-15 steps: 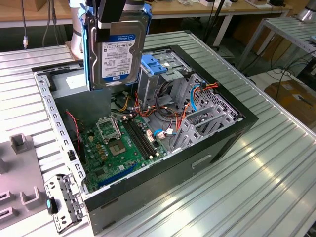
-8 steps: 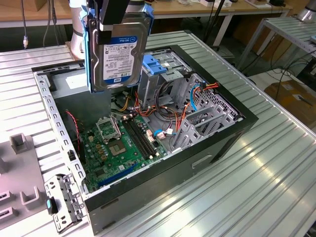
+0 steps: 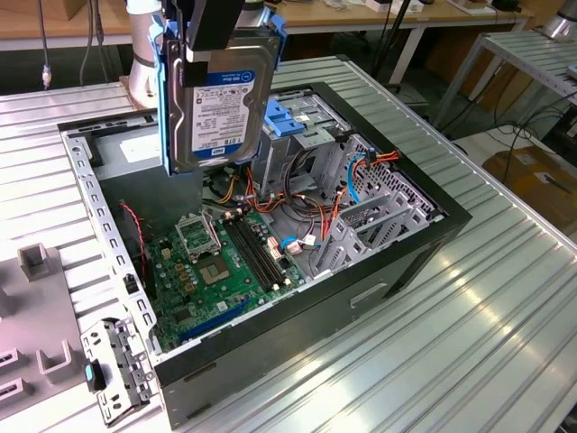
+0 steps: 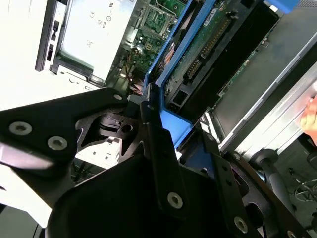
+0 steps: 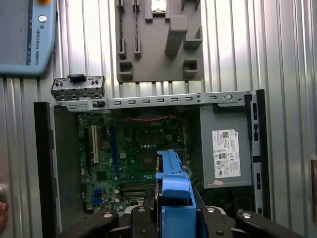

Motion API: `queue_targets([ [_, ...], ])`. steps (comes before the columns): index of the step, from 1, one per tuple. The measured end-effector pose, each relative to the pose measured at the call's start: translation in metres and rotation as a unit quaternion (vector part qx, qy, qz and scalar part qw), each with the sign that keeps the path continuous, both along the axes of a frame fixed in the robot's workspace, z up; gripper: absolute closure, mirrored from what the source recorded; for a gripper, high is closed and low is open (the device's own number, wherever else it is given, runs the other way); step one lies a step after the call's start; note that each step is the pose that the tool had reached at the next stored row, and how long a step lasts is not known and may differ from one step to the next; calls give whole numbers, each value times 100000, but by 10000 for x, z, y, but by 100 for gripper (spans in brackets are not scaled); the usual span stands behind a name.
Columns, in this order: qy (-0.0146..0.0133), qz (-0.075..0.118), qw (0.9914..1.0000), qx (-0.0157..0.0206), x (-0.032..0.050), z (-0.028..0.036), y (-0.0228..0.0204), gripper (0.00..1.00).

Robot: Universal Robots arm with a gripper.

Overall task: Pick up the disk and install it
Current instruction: 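Insert the disk into the insertion slot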

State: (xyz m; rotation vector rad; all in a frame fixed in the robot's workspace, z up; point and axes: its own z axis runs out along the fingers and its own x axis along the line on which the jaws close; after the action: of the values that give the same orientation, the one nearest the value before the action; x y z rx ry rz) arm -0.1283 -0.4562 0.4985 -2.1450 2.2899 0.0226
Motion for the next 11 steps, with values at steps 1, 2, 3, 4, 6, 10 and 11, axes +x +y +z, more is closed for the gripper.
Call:
queue_targets([
  [1,-2,0,100000,2,0,0,-21,63],
  [2,-1,-1,100000,1,0,0,-41,63],
  [3,-5,-3,100000,4,0,-1,-68,63],
  [4,-4,-2,100000,4,1,0,-90,63],
  [6,-2,-2,100000,4,2,0,-144,63],
  [10,-2,-1,100000,3,6,0,-229,63],
  [11,-3,1,100000,3,7,0,-255,63],
])
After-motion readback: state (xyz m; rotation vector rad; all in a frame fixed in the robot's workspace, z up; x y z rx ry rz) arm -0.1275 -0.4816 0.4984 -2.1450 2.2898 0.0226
